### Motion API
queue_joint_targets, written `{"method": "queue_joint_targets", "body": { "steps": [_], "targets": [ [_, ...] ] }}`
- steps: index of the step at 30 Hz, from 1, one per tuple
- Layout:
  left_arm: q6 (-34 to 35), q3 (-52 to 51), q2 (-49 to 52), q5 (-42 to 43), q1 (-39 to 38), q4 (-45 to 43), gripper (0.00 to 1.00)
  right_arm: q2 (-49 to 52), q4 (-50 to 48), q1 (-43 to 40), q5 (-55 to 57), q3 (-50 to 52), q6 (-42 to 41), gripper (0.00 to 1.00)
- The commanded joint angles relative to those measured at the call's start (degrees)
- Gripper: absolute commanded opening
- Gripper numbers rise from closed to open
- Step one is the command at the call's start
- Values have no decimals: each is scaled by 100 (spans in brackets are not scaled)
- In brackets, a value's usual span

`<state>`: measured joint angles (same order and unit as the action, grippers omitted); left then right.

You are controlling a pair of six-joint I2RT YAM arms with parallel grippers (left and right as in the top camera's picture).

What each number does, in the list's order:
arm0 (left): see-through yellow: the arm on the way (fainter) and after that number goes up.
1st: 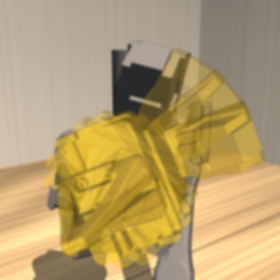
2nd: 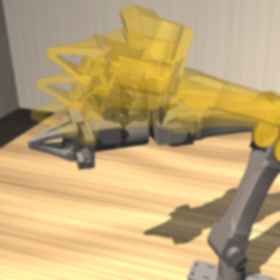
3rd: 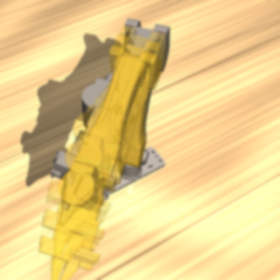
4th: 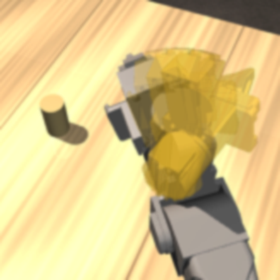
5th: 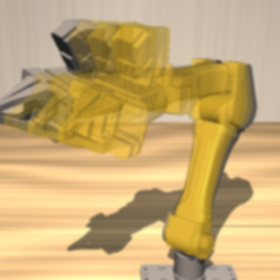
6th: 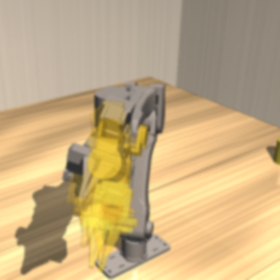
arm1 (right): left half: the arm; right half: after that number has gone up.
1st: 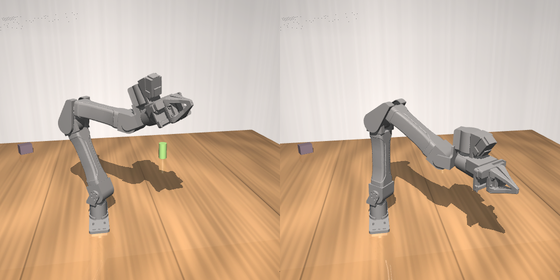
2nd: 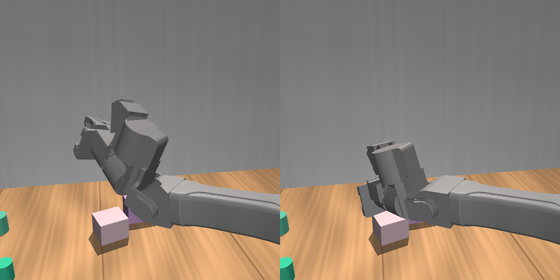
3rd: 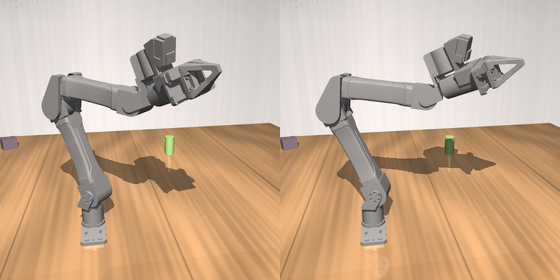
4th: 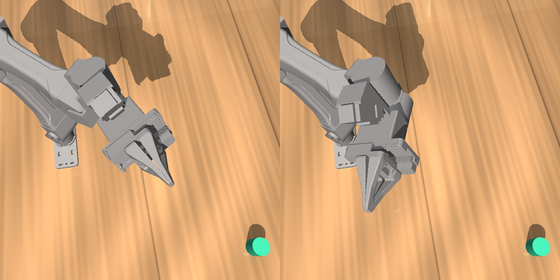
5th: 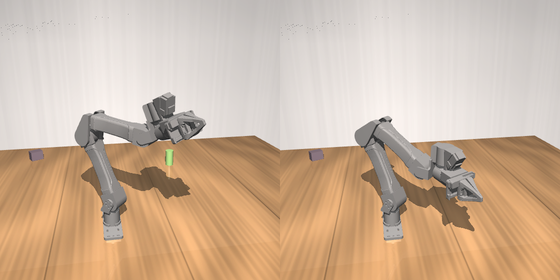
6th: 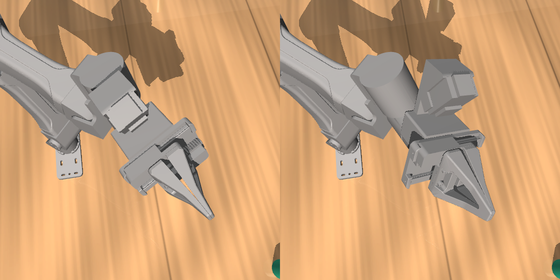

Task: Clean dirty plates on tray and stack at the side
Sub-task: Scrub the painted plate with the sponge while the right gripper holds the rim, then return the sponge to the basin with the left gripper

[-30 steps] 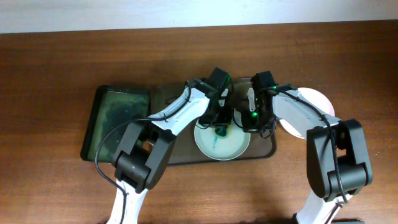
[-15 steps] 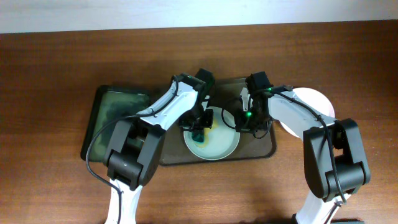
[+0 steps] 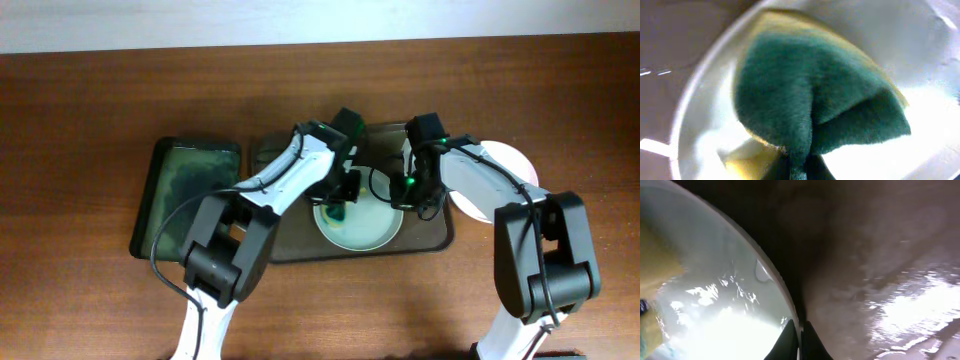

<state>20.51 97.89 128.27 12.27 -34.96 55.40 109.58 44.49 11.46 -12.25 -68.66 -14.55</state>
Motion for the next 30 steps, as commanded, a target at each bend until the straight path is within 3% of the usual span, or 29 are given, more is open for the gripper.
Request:
{"method": "queue_joint_targets", "body": {
  "steps": [1, 7, 12, 13, 17, 21, 30],
  "targets": [
    [-136, -83, 566, 1410, -529, -538, 0, 44, -85, 122, -210, -2, -57, 4],
    [-490, -81, 566, 2776, -540, -826, 0, 44, -98, 122, -210, -2, -57, 4],
    [-833, -70, 564, 2826, -494, -168, 0, 44, -103, 122, -210, -2, -57, 4],
    [-848, -44, 564, 2677, -448, 37, 0, 44, -103, 122, -210, -2, -57, 4],
    [-809, 334, 542, 702, 125, 1091, 0, 44, -103, 122, -210, -2, -57, 4],
    [-415, 791, 533, -732, 833, 1303, 0, 44, -105, 122, -210, -2, -57, 4],
    [-385, 1023, 179, -564, 531, 1209, 0, 44, -122, 122, -210, -2, -55, 4]
  ]
}}
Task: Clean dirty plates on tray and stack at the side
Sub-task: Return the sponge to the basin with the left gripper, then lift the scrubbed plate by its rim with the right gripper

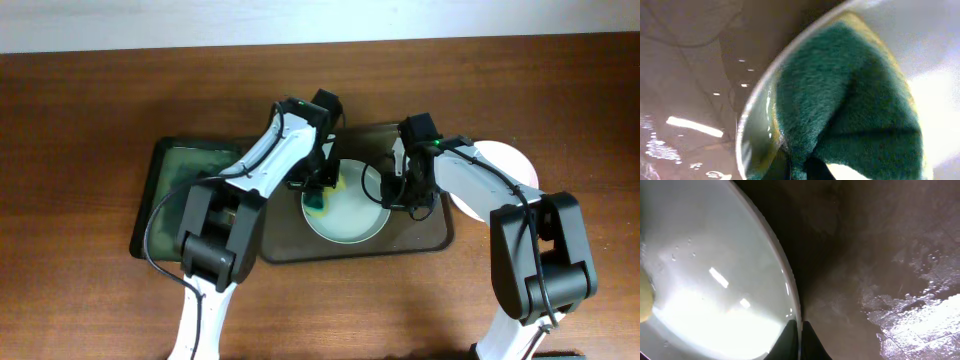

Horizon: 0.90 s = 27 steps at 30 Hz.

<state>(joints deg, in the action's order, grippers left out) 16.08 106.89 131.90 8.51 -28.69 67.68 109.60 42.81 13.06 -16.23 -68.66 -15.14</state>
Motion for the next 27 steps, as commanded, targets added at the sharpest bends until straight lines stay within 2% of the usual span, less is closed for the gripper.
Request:
{"method": "queue_joint_targets", "body": {
  "steps": [1, 5, 8, 11, 14, 16, 18, 19, 21, 22, 25, 27],
  "targets": [
    [59, 254, -352, -184, -87, 96, 0, 42, 44, -37, 188, -2, 4, 4],
    [55, 391, -1412, -402, 94, 313, 0, 42, 24, -37, 186, -2, 11, 4],
    [55, 391, -2376, -1635, 800, 750, 0, 42, 20, -37, 184, -2, 490, 4],
    [-122, 173, -2465, -1799, 1720, 953, 0, 42, -146, -37, 181, -2, 789, 5],
    [-306, -1331, -2461, -1617, 2424, 114, 0, 37, -341, -37, 76, -9, 680, 4],
    [-358, -2262, -2461, -1580, 2618, -435, 0, -66, -52, -26, -28, -105, 540, 4],
    [-356, -2688, -2461, -1528, 2750, -730, 0, -452, 61, -26, 127, -109, 542, 4],
    [-358, -2697, -2465, -1471, 2798, -748, 8, -752, 103, -26, 376, -111, 522, 4],
    [-358, -2691, -2492, -1381, 2798, -743, 46, -1292, 212, -26, 909, -111, 516, 4],
    [-358, -2686, -2494, -1305, 2798, -723, 56, -1532, 295, -26, 1185, -111, 492, 4],
    [-358, -2441, -2684, -1106, 2802, -496, 62, -1917, 612, -4, 2236, -111, 114, 4],
    [-358, -2210, -3034, -1106, 2802, -308, 97, -2044, 671, 199, 2664, -116, 111, 4]
  ]
}}
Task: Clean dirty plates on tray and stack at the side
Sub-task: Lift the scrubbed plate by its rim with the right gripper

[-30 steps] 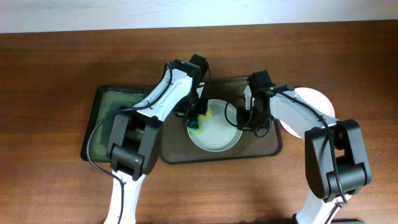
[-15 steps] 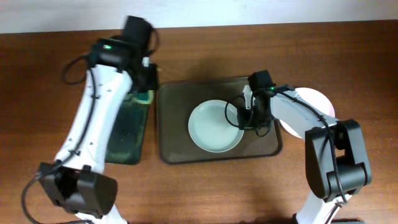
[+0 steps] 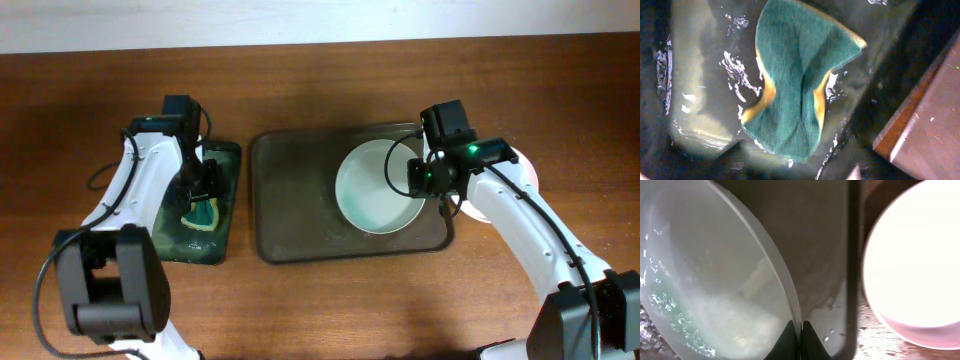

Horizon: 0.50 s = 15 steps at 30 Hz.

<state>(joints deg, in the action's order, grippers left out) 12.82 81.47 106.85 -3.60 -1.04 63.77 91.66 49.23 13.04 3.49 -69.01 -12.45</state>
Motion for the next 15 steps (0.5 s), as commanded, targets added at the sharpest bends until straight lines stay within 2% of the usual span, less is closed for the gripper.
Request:
{"method": "queue_joint_targets", "body": {
  "steps": [1, 7, 15],
  "targets": [
    [-33, 352, -741, 105, 37, 140, 100, -293, 59, 393, 1088, -81, -208, 4],
    [-33, 348, -1172, 98, 37, 417, 99, -448, 245, 2070, 3501, -267, -446, 4],
    [-31, 348, -1172, 101, 37, 424, 99, -544, 487, 3484, 6035, -734, -435, 4]
  ]
}}
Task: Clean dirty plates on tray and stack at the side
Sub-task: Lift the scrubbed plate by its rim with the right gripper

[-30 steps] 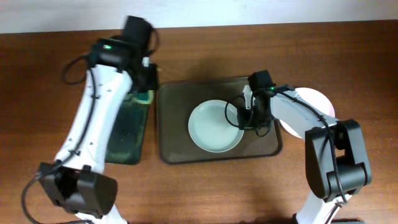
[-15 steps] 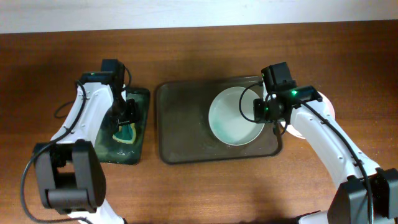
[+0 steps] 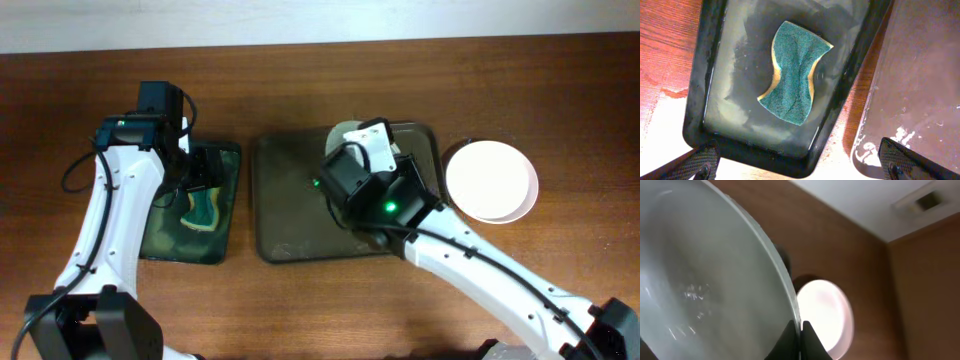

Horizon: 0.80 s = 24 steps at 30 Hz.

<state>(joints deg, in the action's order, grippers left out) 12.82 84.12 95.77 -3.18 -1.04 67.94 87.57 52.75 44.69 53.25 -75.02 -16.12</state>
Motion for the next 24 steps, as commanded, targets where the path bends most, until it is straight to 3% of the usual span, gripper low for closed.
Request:
{"method": "queue_joint_targets", "body": {
  "steps": [1, 24],
  "targets": [
    [-31, 83, -63, 59, 37, 7, 99, -136, 199, 404, 1163, -133, -68, 4],
    [-31, 83, -63, 61, 37, 7, 99, -133, 520, 555, 1196, -133, -68, 4]
  ]
}}
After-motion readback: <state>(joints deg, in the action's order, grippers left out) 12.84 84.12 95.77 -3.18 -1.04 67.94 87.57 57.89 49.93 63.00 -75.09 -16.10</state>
